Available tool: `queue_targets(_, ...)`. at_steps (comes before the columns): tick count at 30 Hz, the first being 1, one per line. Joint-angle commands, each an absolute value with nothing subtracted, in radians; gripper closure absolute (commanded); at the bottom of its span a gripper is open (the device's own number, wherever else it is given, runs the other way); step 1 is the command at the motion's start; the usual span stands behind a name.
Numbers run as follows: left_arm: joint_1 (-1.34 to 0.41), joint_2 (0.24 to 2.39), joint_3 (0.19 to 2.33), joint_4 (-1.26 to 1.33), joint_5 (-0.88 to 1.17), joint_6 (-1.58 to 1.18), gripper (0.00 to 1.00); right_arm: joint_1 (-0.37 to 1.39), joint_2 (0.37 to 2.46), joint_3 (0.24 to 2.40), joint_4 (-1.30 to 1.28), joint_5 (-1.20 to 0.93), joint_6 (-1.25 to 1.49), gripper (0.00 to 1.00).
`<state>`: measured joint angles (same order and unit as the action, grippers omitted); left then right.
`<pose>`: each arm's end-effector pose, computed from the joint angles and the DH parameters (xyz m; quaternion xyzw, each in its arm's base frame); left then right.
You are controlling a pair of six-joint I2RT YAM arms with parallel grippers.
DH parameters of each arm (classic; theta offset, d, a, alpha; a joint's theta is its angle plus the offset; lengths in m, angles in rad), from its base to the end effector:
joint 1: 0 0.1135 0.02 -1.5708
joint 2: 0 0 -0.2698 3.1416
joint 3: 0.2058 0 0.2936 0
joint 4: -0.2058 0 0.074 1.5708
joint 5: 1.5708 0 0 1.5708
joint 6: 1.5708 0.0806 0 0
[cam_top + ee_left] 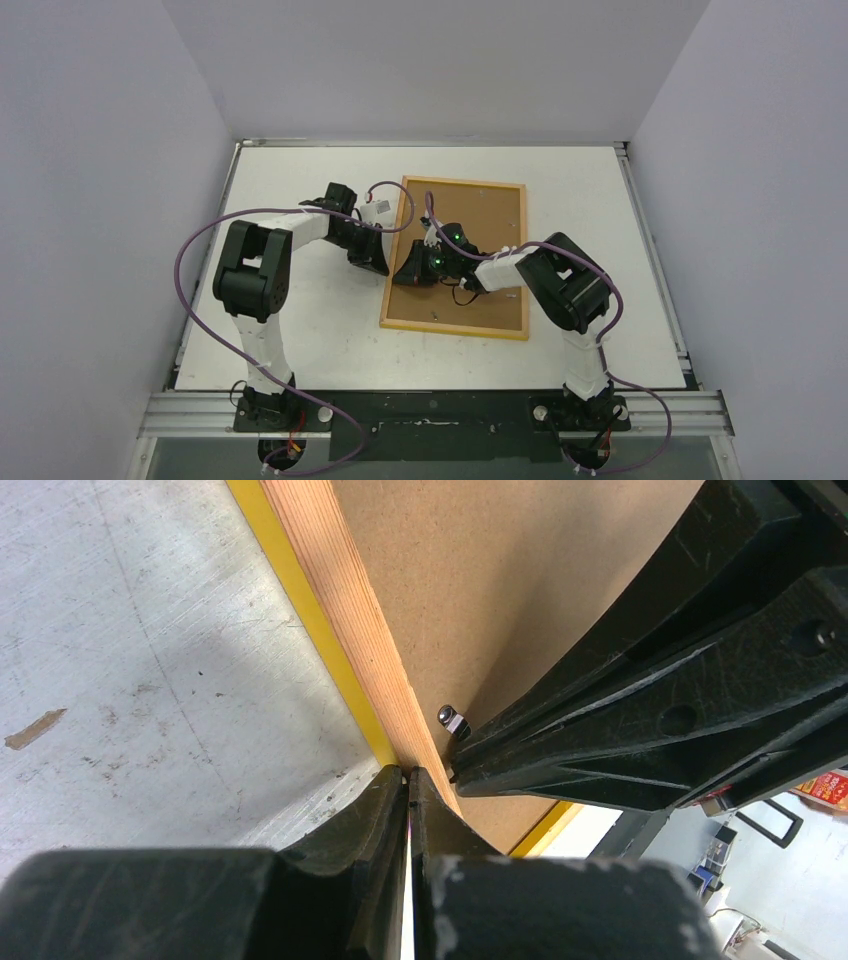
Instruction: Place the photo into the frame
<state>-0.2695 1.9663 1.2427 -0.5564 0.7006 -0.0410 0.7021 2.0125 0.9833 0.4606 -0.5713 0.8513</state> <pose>0.3890 -0.1614 0.0872 0.1554 0.9176 -0.3565 0.0819 0.3188 0.3267 0.0657 -0.0723 0.8493 0.4993 0.1555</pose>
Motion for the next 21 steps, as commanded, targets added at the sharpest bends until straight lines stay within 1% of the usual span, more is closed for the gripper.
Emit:
queue_targets(1,-0.275,1.982,1.282,-0.527,0.729,-0.032,0.97,0.697,1.965,0.965,0.509,-0.599,0.849,0.92)
queue_targets(7,-0.271,1.983,1.285,-0.532,0.728,-0.027,0.97,0.661,1.873,0.904,0.461,-0.575,0.814,0.91)
queue_targets(21,-0.271,1.987,1.288,-0.535,0.735,-0.032,0.97,0.676,1.965,0.901,0.522,-0.513,0.841,0.91)
